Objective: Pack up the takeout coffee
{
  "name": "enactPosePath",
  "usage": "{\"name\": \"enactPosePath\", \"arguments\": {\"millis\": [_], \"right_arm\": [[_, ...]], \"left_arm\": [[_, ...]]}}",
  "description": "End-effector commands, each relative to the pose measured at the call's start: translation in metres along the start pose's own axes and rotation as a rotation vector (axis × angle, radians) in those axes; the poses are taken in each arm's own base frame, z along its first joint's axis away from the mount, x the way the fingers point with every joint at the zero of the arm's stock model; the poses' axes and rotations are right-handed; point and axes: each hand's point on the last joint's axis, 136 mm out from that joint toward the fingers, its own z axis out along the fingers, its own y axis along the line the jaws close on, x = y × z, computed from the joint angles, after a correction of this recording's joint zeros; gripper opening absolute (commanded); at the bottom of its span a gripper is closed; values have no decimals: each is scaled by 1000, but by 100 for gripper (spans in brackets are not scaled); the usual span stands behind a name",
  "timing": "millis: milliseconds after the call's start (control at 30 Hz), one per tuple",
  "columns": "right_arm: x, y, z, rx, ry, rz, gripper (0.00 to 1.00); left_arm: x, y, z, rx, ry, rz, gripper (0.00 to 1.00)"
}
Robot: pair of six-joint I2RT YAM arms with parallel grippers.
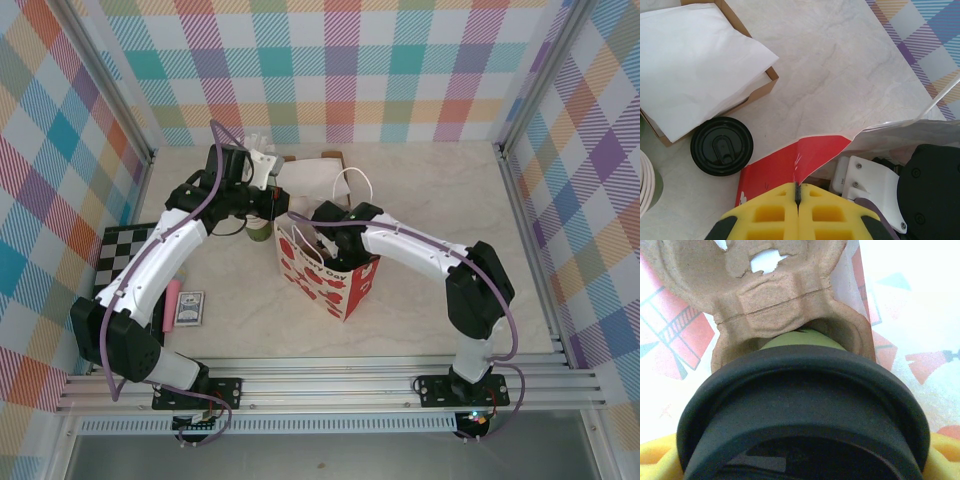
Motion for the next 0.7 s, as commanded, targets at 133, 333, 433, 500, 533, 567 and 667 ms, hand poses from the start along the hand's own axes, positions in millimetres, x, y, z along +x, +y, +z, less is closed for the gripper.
{"name": "enactPosePath", "arguments": {"millis": [133,333,433,500,533,567,667], "right_arm": [[38,-7,72,8,200,-2,51],[42,-11,75,28,209,-1,51],[43,-13,77,34,214,-1,51],[43,-12,77,33,215,-1,51],[43,-12,77,34,214,-2,51],[43,-12,77,33,215,-1,51],[43,-12,76,33,214,-2,51]], "left_arm": [[-9,0,-5,8,-14,-9,0],[-9,0,-4,9,-13,-11,0],[-10,-1,-4,13,-12,-13,0],[-11,-1,-4,14,-15,-11,0],[-11,-1,-4,14,-14,-11,0],[-11,-1,-4,14,-14,-12,0],[-10,-1,-4,16,-12,-13,0]]}}
